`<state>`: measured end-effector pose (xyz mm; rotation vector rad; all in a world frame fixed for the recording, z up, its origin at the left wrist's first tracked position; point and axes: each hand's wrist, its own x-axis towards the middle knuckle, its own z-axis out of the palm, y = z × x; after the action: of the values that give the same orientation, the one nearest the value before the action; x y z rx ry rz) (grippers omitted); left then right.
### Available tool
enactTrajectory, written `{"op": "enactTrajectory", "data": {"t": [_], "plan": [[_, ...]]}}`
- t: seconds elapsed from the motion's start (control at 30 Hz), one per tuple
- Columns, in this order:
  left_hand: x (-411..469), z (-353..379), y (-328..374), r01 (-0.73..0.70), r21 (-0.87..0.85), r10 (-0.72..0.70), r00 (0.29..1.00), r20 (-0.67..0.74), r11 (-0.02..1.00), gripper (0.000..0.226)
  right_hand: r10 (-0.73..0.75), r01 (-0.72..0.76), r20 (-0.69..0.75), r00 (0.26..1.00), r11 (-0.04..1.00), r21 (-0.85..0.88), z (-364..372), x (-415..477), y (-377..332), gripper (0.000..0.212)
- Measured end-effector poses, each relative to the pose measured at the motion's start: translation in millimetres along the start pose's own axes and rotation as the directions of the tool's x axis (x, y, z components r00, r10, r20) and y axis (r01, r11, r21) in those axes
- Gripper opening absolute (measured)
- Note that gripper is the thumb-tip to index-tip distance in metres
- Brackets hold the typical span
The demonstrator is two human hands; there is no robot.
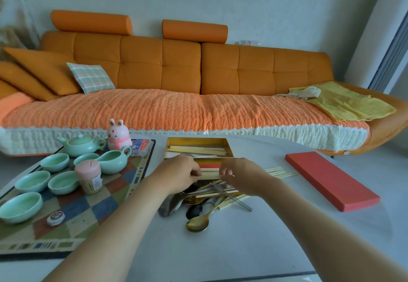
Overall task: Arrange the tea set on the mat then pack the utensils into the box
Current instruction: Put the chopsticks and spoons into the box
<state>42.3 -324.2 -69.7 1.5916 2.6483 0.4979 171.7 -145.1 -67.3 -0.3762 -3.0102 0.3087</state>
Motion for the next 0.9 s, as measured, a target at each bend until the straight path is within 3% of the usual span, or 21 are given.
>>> {"op": "enactTrajectory", "data": {"t": [0.3, 0.43, 0.6, 0.9], "plan": [[13.2, -19.9, -29.1, 0.07, -0.057, -0.085, 0.933, -0.349, 0.996, 0.015, -0.014, 0.049, -0.225, 0.974, 0.987, 0.152, -6.4, 32.9, 4.4, 0.03], [25.5, -12.2, -45.9, 0.088, 0.027, -0.068, 0.903, -0.423, 0.996, 0.021, 0.02, 0.027, -0.285, 0.958, 0.987, 0.161, -1.7, 57.8, 4.5, 0.032], [40.7, 0.5, -63.4, 0.13, 0.052, -0.111, 0.954, -0.279, 0.99, 0.046, 0.111, -0.08, -0.267, 0.957, 0.989, 0.125, 4.6, 90.7, 6.6, 0.039], [61.5, 7.4, -68.0, 0.184, 0.033, -0.185, 0.982, 0.035, 0.982, 0.064, 0.247, -0.224, -0.202, 0.948, 0.966, 0.128, 14.4, 128.1, 8.8, 0.052]]}}
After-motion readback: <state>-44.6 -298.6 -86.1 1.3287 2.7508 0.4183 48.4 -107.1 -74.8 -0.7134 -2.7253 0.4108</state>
